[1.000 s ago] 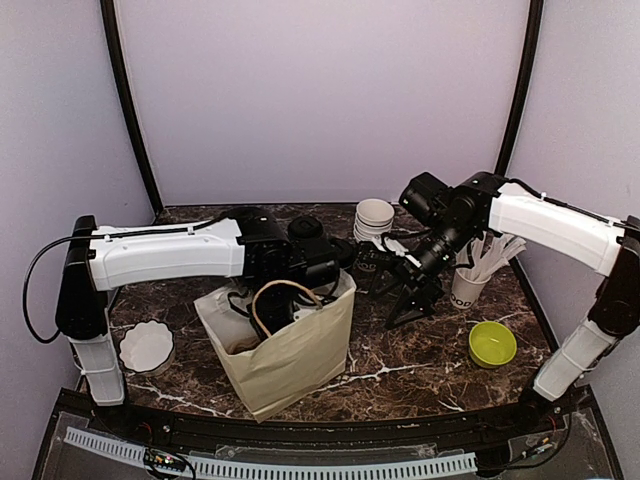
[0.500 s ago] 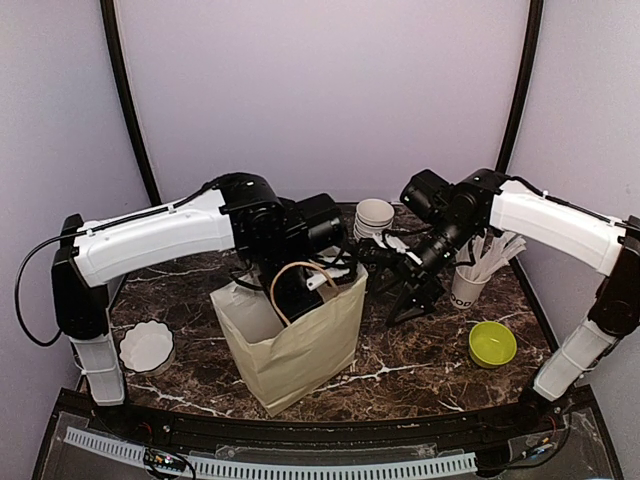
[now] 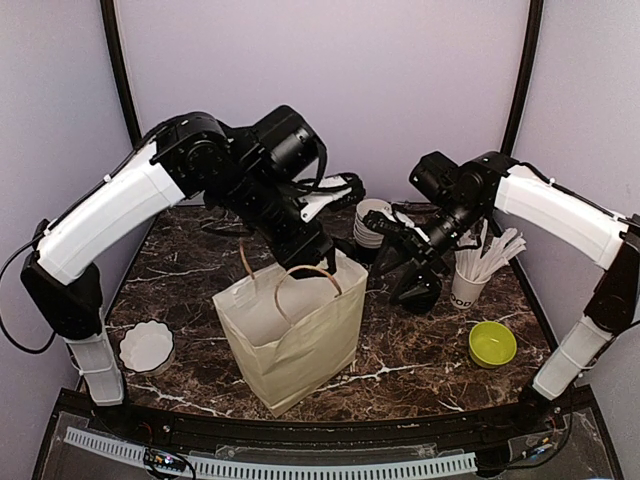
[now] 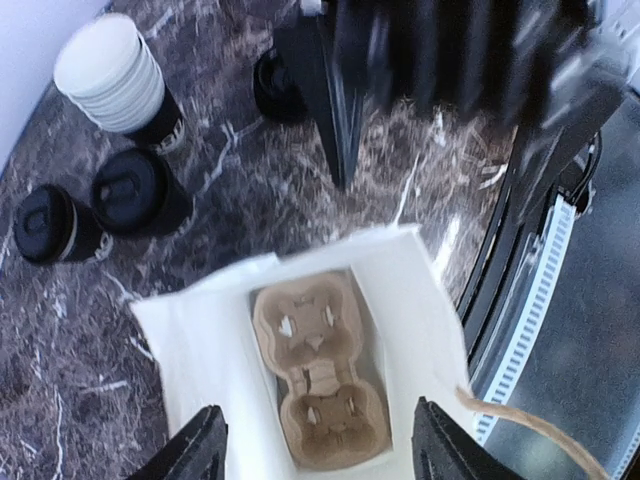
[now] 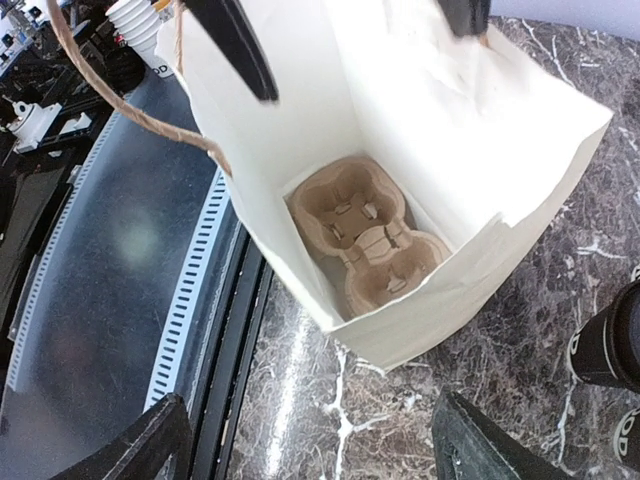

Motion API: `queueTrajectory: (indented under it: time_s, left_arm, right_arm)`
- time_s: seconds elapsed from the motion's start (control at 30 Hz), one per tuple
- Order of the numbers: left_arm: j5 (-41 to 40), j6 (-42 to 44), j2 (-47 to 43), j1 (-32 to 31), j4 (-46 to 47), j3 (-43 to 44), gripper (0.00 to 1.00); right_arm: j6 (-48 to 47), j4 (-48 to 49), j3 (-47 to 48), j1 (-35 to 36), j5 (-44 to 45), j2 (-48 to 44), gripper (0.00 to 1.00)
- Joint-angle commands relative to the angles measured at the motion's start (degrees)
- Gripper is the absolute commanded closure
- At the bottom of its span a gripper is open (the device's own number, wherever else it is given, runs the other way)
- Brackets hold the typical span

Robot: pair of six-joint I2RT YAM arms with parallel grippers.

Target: Pack the takeout coffee

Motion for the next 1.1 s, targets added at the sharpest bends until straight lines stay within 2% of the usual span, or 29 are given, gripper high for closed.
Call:
queueTrajectory:
  time_s: [0.0,0.07,0.17,0.33,0.47,0.57,0.67,0.73,0.87,0.93,0.97,1.03,1.07]
  left_arm:
    - [0.32,0.53,-6.8,-0.11,5.0,5.43,0.34]
    - [2.92,0.05,-10.68,-0.11,7.67,4.36,0.34]
    - [1.72,-1.25,-14.99,-0.11,11.17,2.4,0.34]
    - [-14.64,-8.03,-21.01,0.02,7.09,-4.59,0.24]
    - [-17.67,-14.29,-22.34,0.31,1.39,-9.63,0.21]
    - [-14.47,-17.16,-23.94,0.99,2.23,-15.98,0.2]
    - [-6.13,-17.35,-25.43,2.43,6.89,-20.23,0.21]
    - [-3.8,-17.0,-25.42,3.58,8.38,-21.81,0.24]
    - [-3.2,-14.52,-23.88,6.92,9.7,-21.91,0.41]
    - [-2.2,-11.58,-23.32,8.53,11.82,-21.68,0.59]
    - [-0.74,-9.33,-22.83,9.48,13.59,-21.38,0.76]
    - [0.08,-6.03,-21.86,10.15,15.51,-20.53,0.97]
    - [-0.05,-3.92,-21.35,10.21,15.87,-19.27,0.99]
  right_arm:
    - [-0.24,-2.73,0.95,-0.58,-0.42,0.78,0.16]
    - [-0.08,-2.75,0.86,-0.81,-0.43,0.7,0.16]
    - [0.31,-2.54,0.69,-1.02,-0.23,0.61,0.17]
    - [0.23,-2.93,1.96,-2.42,-0.87,0.82,0.17]
    - [-0.29,-4.31,3.71,-3.77,-1.04,1.51,0.17]
    - [-0.66,-4.7,4.19,-4.01,-0.95,1.68,0.16]
    - [-0.59,-4.57,4.12,-4.1,-0.56,1.66,0.16]
    - [-0.35,-4.37,4.03,-4.11,-0.64,1.62,0.17]
    - [0.18,-3.93,4.02,-4.09,-0.69,1.36,0.18]
    - [0.72,-3.28,3.87,-4.19,-0.42,1.18,0.18]
    - [1.0,-2.94,3.85,-4.32,-0.31,1.22,0.18]
    - [2.37,-2.0,4.13,-4.94,-0.23,1.43,0.19]
    - [2.98,-1.5,4.34,-5.73,-0.7,1.74,0.19]
